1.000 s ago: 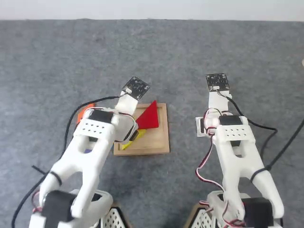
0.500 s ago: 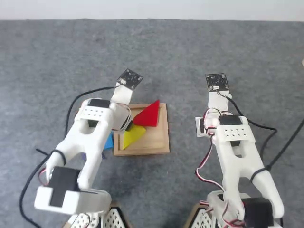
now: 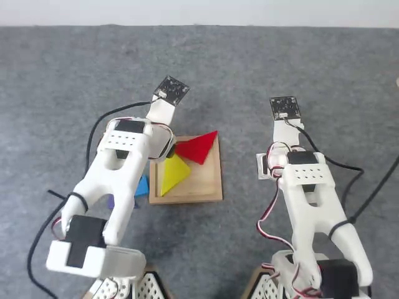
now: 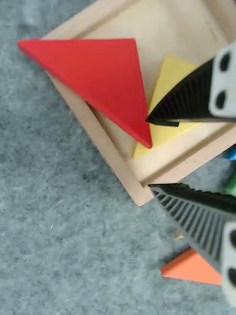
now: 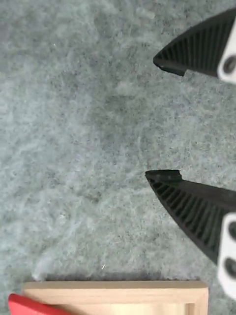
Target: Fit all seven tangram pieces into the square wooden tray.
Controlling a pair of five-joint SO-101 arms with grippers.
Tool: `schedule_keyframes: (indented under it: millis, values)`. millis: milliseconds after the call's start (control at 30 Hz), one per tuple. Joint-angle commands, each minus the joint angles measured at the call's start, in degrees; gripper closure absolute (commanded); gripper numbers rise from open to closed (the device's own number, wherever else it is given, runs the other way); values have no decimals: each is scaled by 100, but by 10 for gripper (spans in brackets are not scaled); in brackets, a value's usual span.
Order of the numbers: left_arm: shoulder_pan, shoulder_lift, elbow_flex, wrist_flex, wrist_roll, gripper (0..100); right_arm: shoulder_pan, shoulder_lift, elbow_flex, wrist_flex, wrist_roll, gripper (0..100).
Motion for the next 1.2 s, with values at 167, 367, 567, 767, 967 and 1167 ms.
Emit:
schedule_keyframes:
  millis: [167,367,567,767,967,1167]
  values:
    - [-26,633,-514,79,-79,833,-31,-13,-35,-57,44,692]
    - [-35,897,-954,105,-62,835,-31,-13,-35,-66,44,692]
    - [26,571,-1077,316,-35,835,-31,-13,-35,-92,44,692]
    - [545,-62,-673,202,185,835,-31,-13,-44,-92,44,692]
    - [1327,105,-541,-396,484,835,-31,-13,-44,-84,44,692]
    - [1407,941,-963,-413,448,834,-31,-13,-44,-92,44,692]
